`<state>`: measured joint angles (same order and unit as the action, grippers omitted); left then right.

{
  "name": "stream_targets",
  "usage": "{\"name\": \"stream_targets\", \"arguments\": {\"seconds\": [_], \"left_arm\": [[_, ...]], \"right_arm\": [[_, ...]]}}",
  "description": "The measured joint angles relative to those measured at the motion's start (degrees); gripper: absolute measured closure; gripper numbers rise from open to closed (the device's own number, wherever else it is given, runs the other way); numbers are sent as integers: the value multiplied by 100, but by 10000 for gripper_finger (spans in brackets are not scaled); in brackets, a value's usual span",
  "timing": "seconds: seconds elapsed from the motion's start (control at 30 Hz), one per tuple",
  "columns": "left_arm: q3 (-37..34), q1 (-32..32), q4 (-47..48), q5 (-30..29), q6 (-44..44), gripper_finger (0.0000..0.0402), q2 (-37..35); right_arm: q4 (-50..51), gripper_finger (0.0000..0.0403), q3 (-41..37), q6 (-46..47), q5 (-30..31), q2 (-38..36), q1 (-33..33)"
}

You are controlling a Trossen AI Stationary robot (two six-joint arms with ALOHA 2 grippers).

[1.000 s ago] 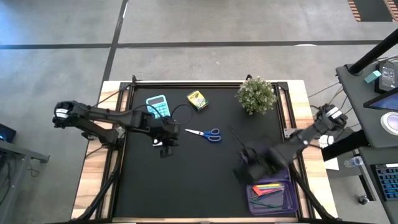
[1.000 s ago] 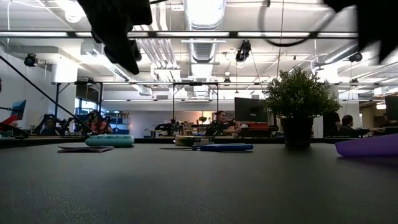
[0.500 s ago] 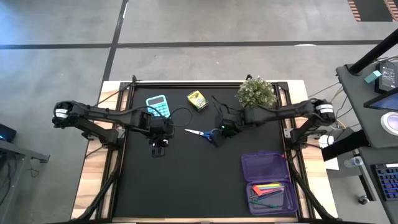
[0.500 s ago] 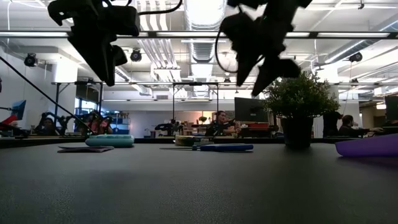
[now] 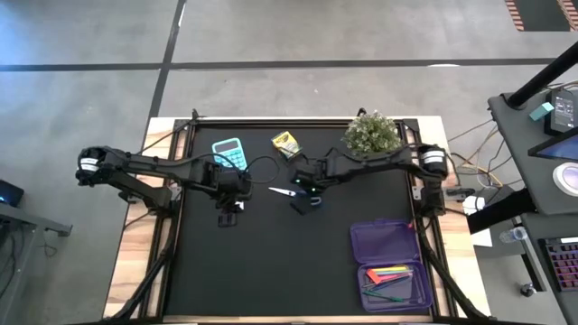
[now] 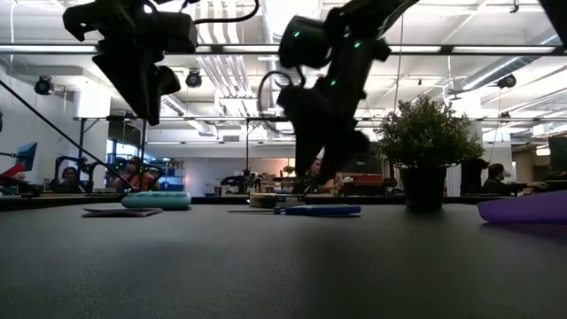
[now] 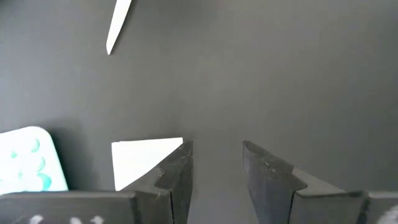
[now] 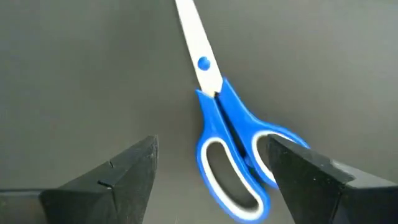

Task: Pack school essentials
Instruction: Put the scissors into the supply box

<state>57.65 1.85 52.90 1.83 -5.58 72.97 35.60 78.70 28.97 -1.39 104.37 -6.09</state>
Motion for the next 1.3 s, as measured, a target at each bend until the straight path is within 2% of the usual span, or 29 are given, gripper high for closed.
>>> {"name": "stream_targets", "arguments": {"seconds": [0.6,0.73,1.03,1.3], "left_arm": [[0,-2,171,-24,4,283,-2],[0,-1,169,-37,4,283,-2],[0,-2,167,-63,4,283,-4],[0,-26,168,-63,3,283,-23]], "right_arm": [[181,139,746,-1263,-34,1255,-205],[218,172,744,-1476,84,1365,-197],[352,298,738,-1613,292,1533,-95],[510,302,712,-1348,180,1101,-6]]}}
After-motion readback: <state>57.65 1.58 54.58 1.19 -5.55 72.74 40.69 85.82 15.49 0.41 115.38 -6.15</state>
